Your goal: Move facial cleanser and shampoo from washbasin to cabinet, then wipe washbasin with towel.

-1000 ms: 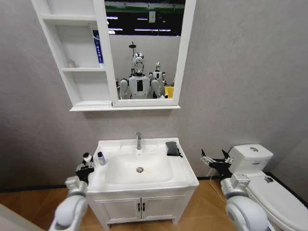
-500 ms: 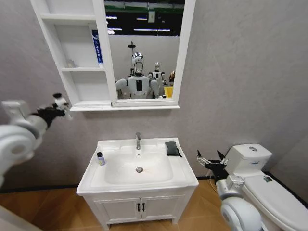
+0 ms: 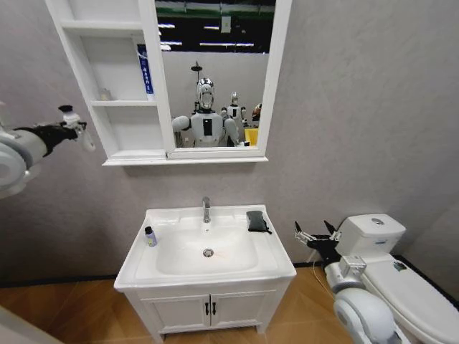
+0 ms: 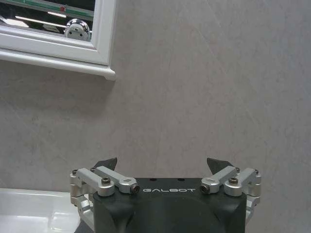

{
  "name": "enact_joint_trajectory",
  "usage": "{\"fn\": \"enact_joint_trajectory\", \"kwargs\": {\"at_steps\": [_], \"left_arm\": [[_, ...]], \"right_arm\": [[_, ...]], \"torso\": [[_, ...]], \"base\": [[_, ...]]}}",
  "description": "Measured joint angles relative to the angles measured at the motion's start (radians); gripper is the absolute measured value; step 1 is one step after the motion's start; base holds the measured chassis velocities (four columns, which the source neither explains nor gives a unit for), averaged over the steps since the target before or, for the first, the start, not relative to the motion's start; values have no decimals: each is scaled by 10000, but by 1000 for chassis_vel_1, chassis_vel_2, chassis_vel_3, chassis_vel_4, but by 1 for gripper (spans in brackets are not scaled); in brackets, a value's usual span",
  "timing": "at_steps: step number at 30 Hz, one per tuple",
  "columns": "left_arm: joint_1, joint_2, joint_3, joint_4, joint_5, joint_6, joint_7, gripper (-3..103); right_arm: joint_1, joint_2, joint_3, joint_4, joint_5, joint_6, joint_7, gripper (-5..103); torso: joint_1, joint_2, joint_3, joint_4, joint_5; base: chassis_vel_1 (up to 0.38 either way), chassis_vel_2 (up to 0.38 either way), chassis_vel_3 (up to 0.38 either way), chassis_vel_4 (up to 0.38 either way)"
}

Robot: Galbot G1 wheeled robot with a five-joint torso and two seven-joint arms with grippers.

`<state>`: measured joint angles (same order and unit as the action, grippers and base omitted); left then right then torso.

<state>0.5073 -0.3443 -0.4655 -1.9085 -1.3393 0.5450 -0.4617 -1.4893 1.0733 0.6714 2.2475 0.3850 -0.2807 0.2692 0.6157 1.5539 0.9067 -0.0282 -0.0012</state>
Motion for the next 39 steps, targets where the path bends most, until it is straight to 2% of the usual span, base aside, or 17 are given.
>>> {"fn": "enact_joint_trajectory", "kwargs": {"at_steps": [3, 7, 10, 12, 13, 14, 16, 22, 24, 28, 31, 39], "left_arm": [[696, -592, -42, -384, 175, -153, -259, 32], [776, -961, 131, -552, 232, -163, -485, 32], [377, -1408, 787, -763, 371, -168, -985, 32], [252, -1509, 971, -797, 385, -168, -1094, 32], [-210, -1808, 1546, -744, 449, -184, -1388, 32], [-210, -1808, 1546, -744, 449, -184, -1388, 32], [-855, -2228, 2151, -366, 677, -268, -1480, 32], [-1928, -2646, 2798, 533, 881, -288, -1458, 32], [-2480, -2802, 3176, 1202, 1007, -239, -1313, 32], [-3158, -3130, 3618, 1922, 1165, -237, -1259, 32], [-4172, -3823, 4207, 3056, 1687, -282, -968, 32], [-5195, -4913, 4398, 4840, 2728, -445, -350, 32]], "right_arm": [[47, -53, -9, -20, 23, -45, 6, 100], [40, -102, -9, -49, 37, -50, 6, 100], [57, -132, 11, -115, 51, -50, 2, 100], [63, -136, 15, -124, 55, -51, 2, 100], [78, -139, 34, -134, 60, -51, 0, 100], [78, -139, 34, -134, 60, -51, 0, 100], [130, -142, 96, -128, 112, -102, -2, 100], [164, -203, 213, -97, 232, -135, -3, 100], [156, -207, 278, -107, 264, -133, -4, 100], [147, -130, 370, -156, 156, -77, -8, 100], [47, -23, 556, -181, 38, 66, -27, 100], [-126, 115, 676, -179, 29, 276, -28, 100]], "torso": [[0, 0, 0, -10, 12], [0, 0, 0, -9, 11], [-1, 0, 0, -6, 13], [-1, 0, 0, -7, 12], [-1, 0, 0, -7, 14], [-1, 0, 0, -7, 14], [-1, 0, 0, -11, 12], [1, 0, 0, -11, 14], [-1, 1, 0, -3, 12], [-1, 1, 0, -4, 10], [0, 1, 0, -11, 13], [0, 1, 0, -11, 13]], "base": [[0, 0, 0, 0], [0, 0, 0, 0], [0, 0, 0, 0], [0, 0, 0, 0], [0, 0, 0, 0], [0, 0, 0, 0], [0, 0, 0, 0], [0, 0, 0, 0], [0, 0, 0, 0], [0, 0, 0, 0], [0, 0, 0, 0], [0, 0, 0, 0]]}}
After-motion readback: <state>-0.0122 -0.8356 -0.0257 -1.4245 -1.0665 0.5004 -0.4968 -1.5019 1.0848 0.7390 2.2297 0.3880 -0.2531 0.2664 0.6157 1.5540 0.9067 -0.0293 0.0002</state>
